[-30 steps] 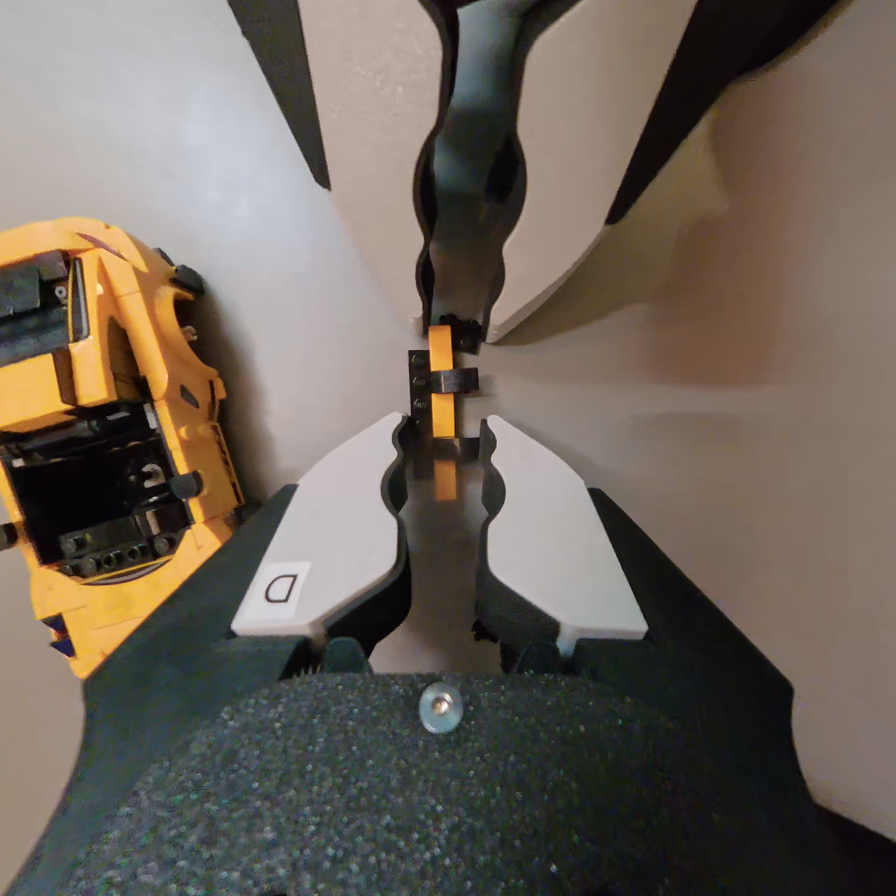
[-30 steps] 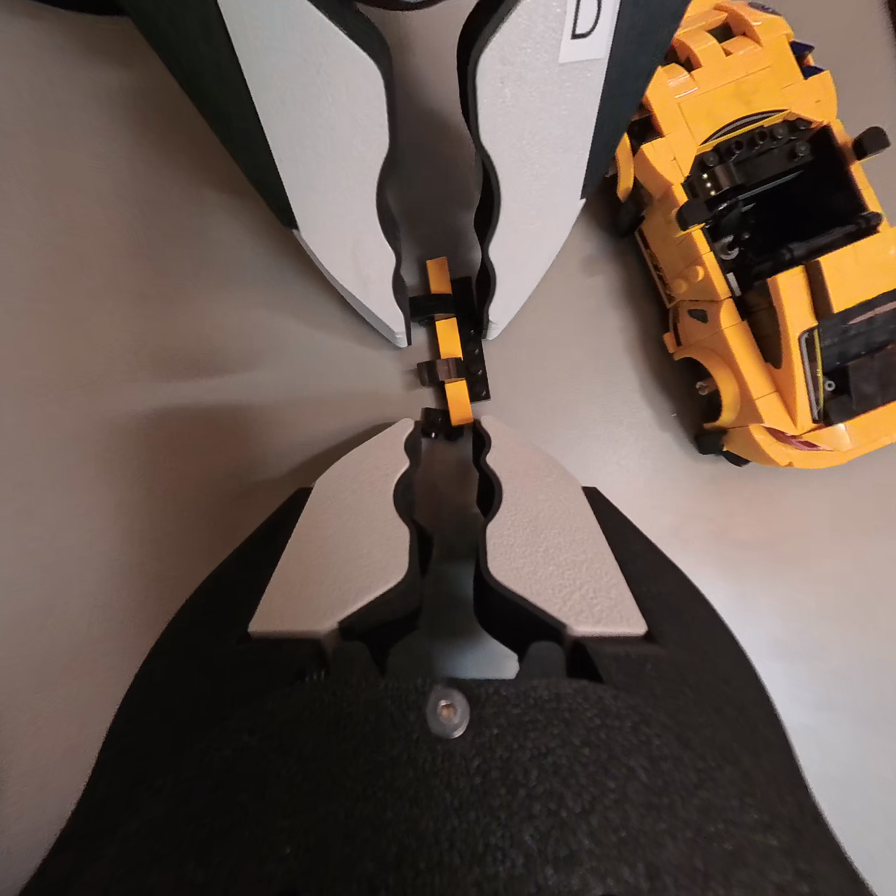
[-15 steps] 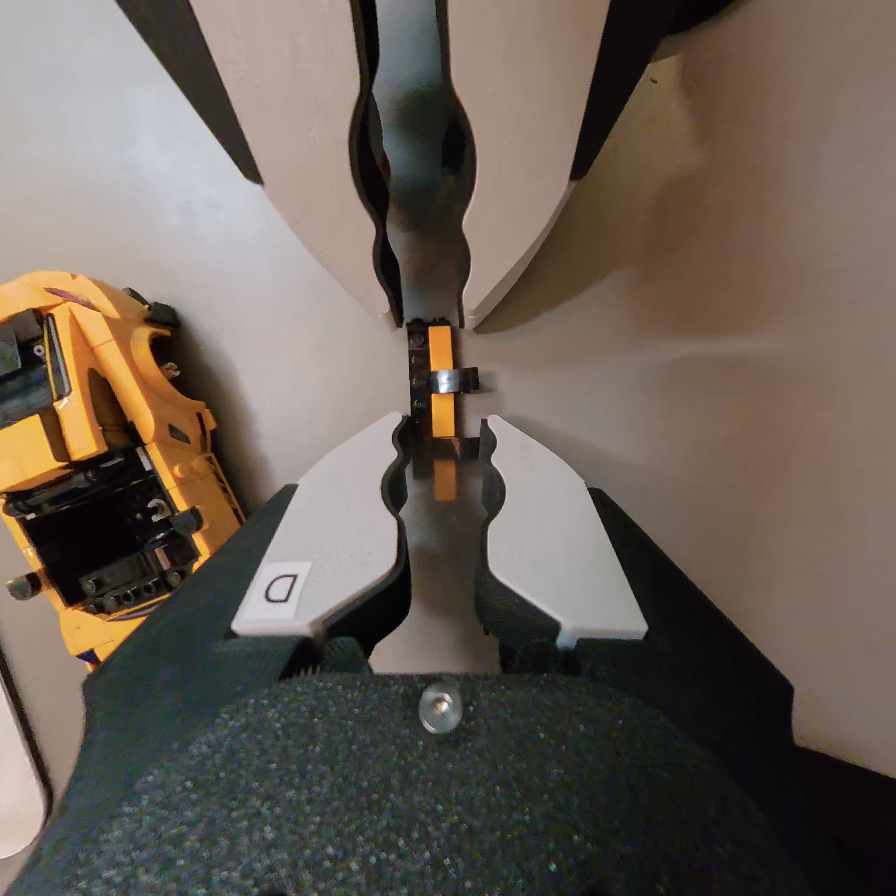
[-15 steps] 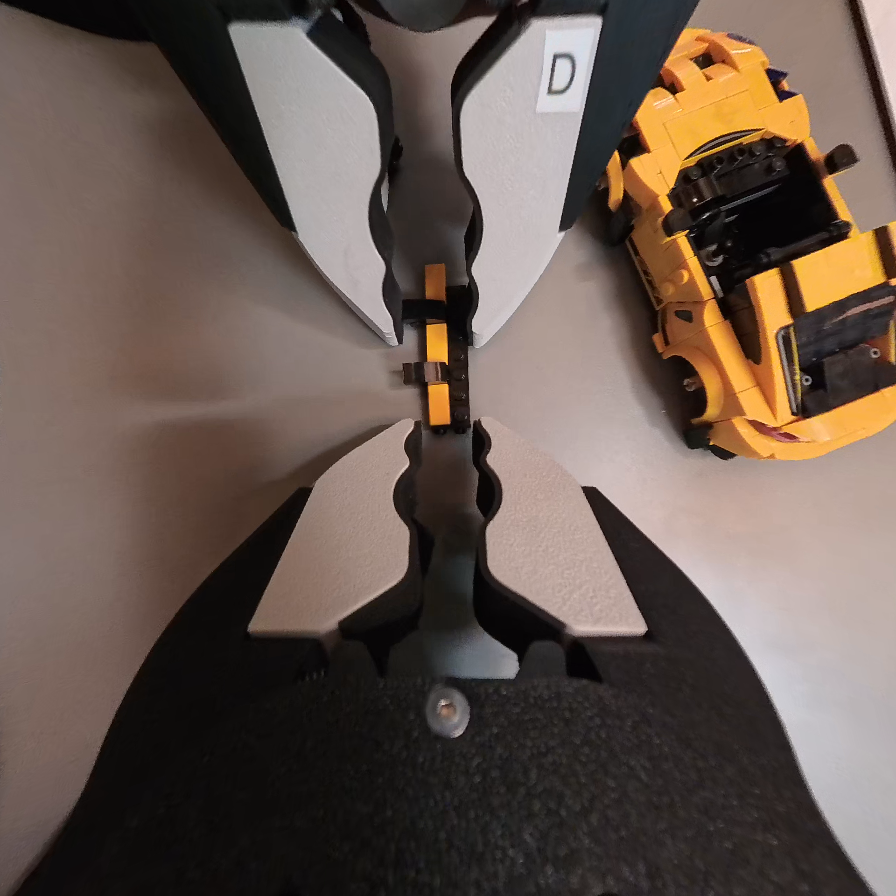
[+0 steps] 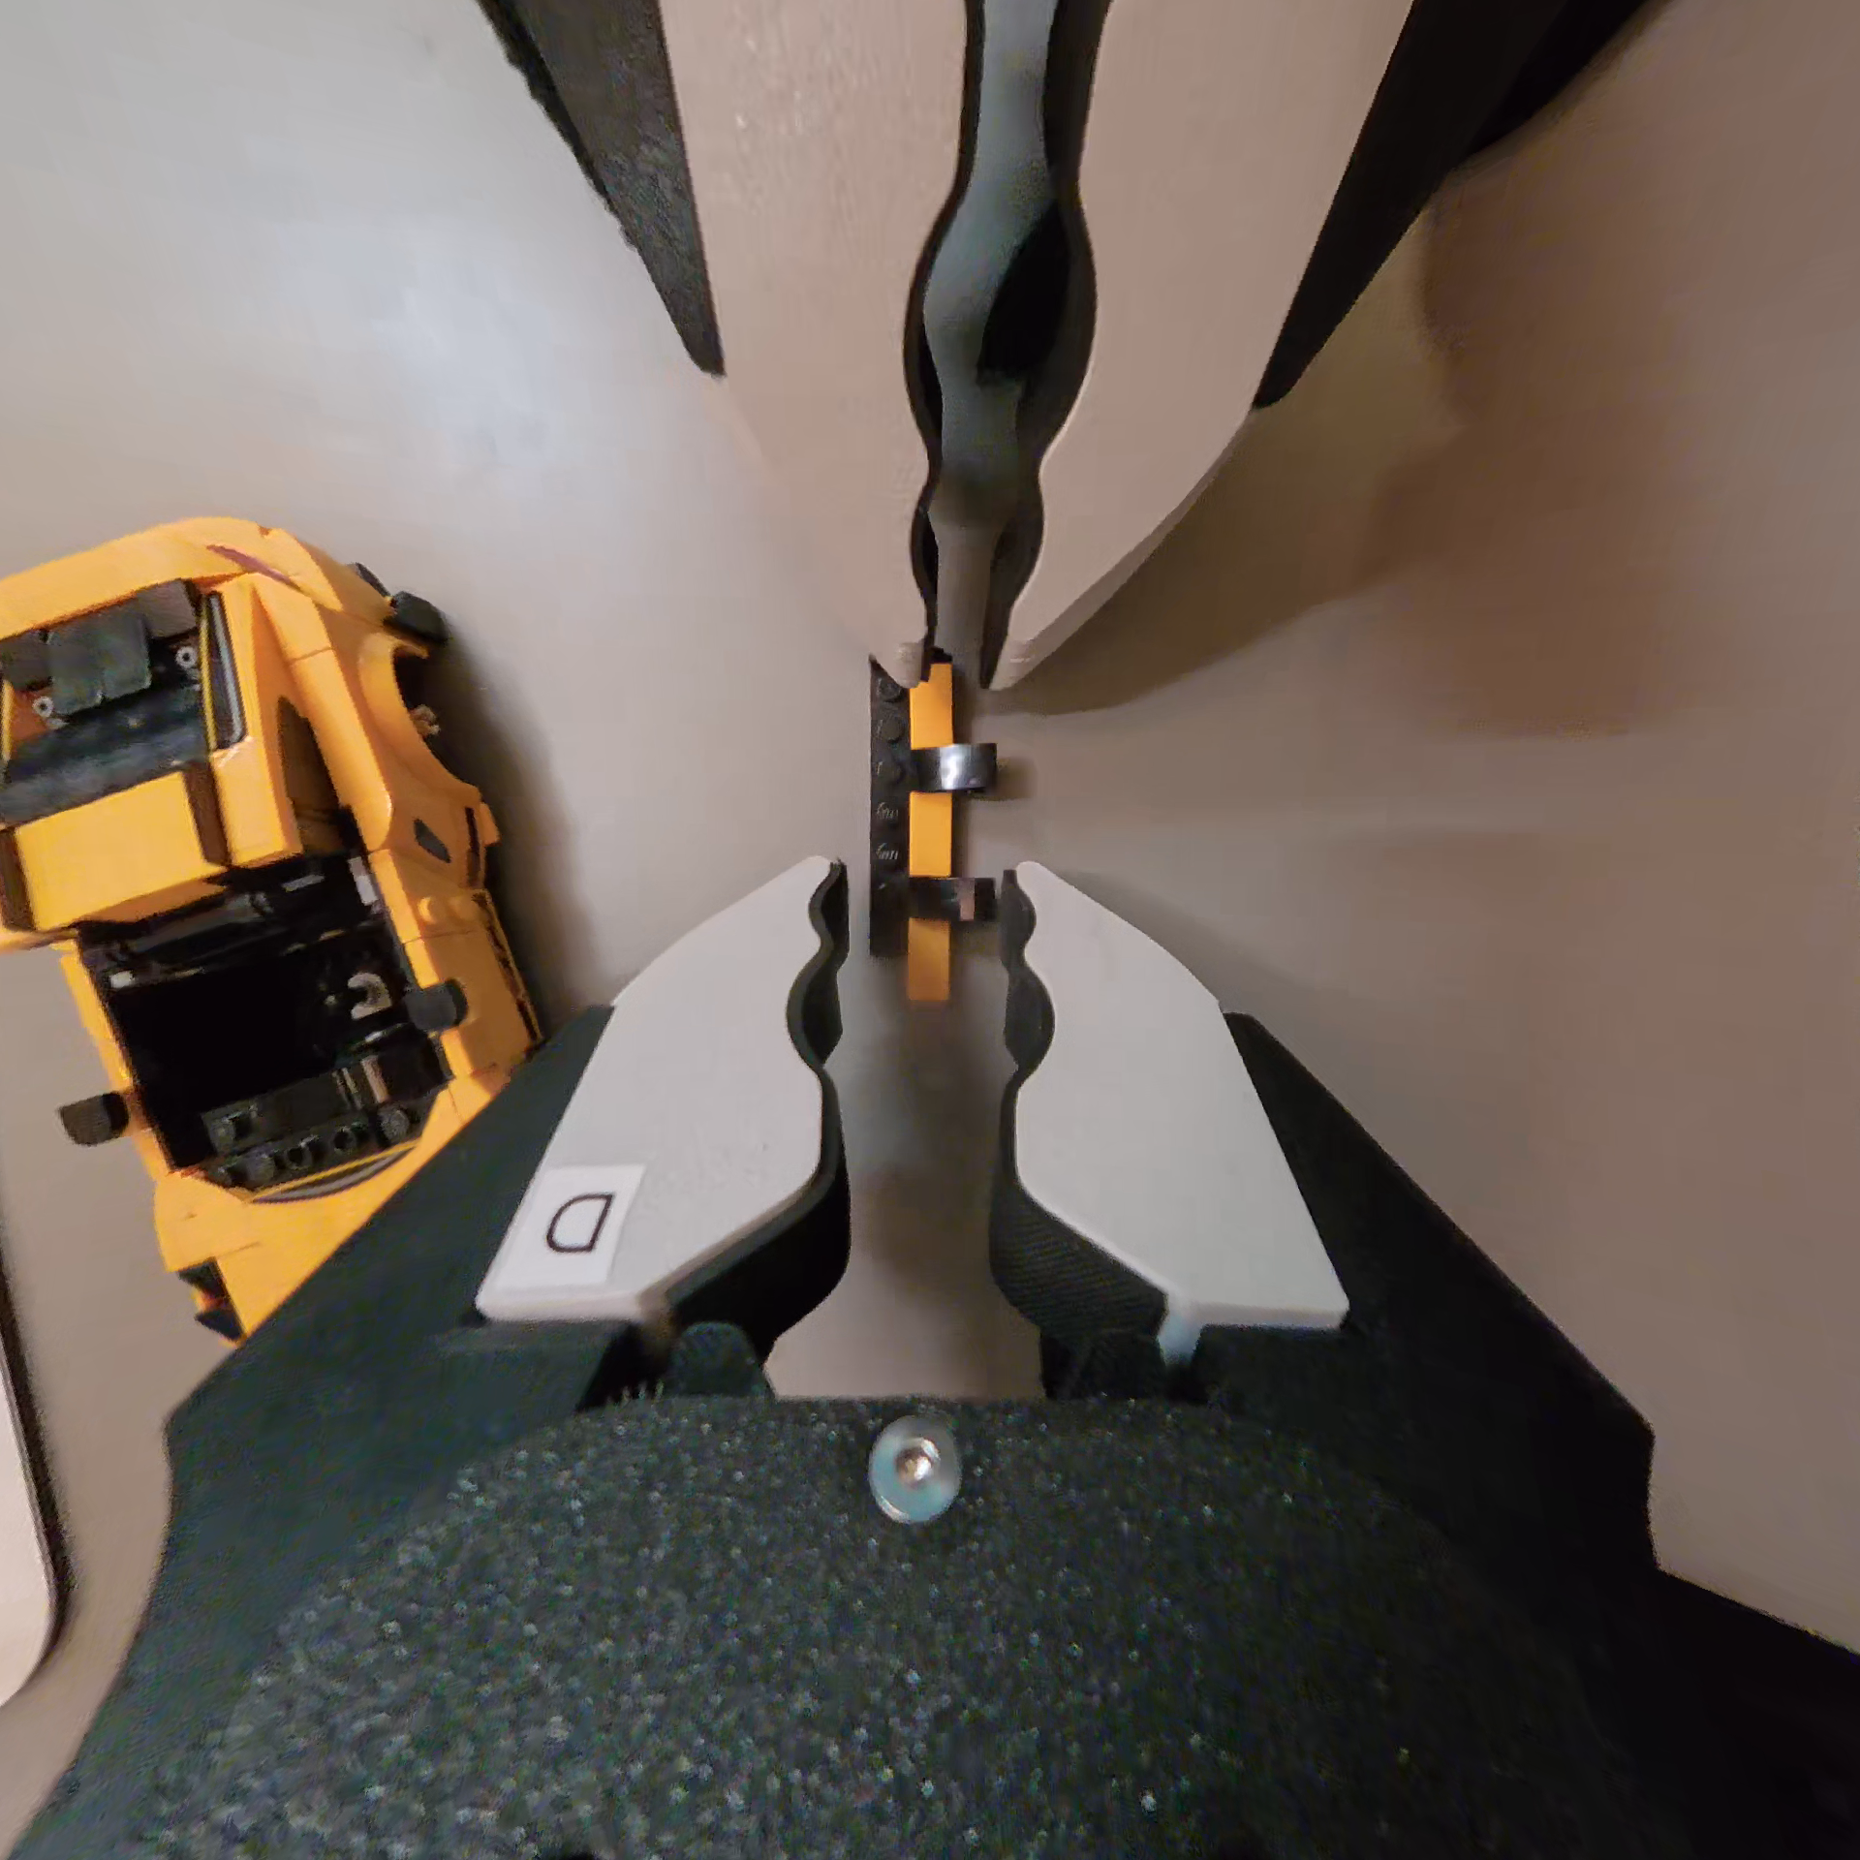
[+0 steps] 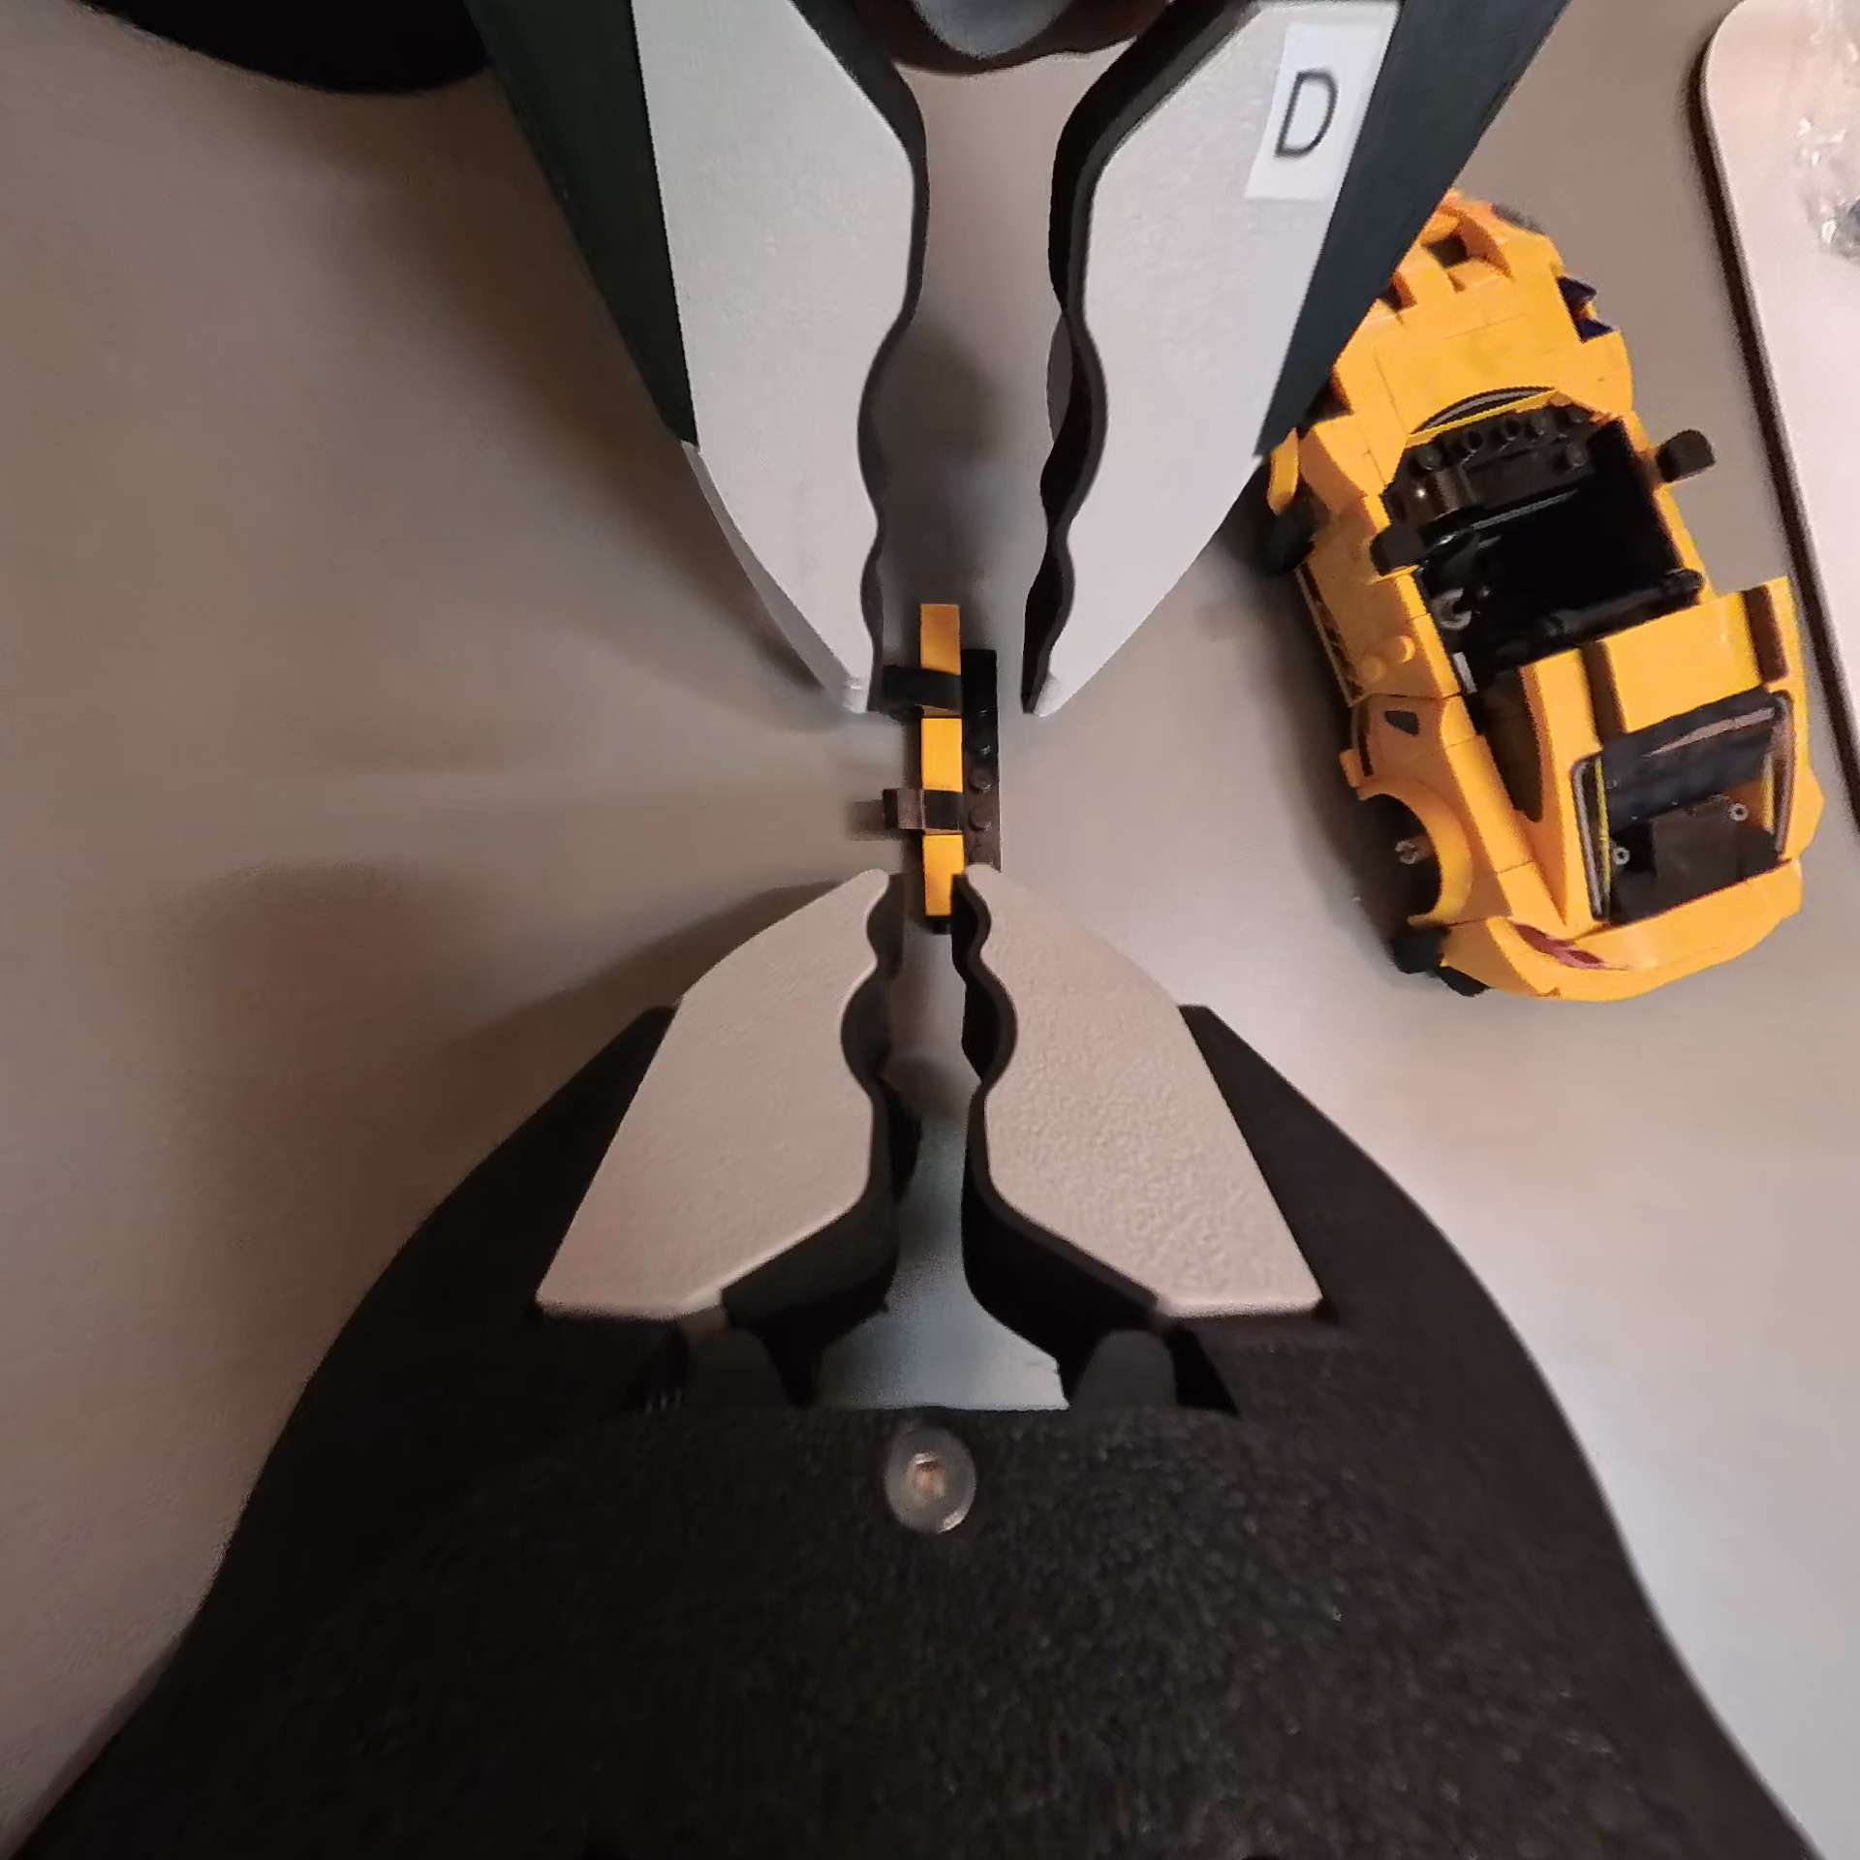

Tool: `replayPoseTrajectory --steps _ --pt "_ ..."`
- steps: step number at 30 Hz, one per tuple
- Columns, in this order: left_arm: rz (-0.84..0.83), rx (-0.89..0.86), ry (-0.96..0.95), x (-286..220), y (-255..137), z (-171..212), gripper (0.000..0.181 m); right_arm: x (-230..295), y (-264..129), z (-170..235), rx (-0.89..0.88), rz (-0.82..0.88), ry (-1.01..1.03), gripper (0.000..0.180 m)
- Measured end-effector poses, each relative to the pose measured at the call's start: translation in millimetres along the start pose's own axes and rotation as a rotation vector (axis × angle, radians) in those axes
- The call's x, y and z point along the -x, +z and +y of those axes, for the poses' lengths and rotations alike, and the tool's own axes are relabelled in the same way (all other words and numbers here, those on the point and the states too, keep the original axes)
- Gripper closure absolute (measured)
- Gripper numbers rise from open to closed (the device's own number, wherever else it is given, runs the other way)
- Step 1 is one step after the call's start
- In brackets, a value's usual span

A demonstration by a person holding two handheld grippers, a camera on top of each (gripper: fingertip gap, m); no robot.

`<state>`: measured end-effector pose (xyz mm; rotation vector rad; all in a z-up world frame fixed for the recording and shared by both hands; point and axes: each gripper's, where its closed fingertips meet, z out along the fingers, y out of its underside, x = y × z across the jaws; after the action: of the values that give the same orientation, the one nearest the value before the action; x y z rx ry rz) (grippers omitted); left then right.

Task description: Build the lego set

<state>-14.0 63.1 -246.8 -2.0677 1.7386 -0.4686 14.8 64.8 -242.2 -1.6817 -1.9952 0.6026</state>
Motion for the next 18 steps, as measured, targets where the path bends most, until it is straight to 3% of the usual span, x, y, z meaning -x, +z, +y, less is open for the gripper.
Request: replayPoseTrajectory --steps 3,10,18 --pt "-0.034 -0.035 -0.016 3 -3 1 0.153 -5 5 1 0.041 0.017 0.020 0.180" --pt "-0.122 -0.156 -0.097 5 -14 7 0.153 -5 7 3 0.119 -0.022 0.080 0.180" --pt "-0.089 -0.247 -0.143 4 -6 3 0.152 -5 8 6 0.192 -0.074 0.136 0.180"
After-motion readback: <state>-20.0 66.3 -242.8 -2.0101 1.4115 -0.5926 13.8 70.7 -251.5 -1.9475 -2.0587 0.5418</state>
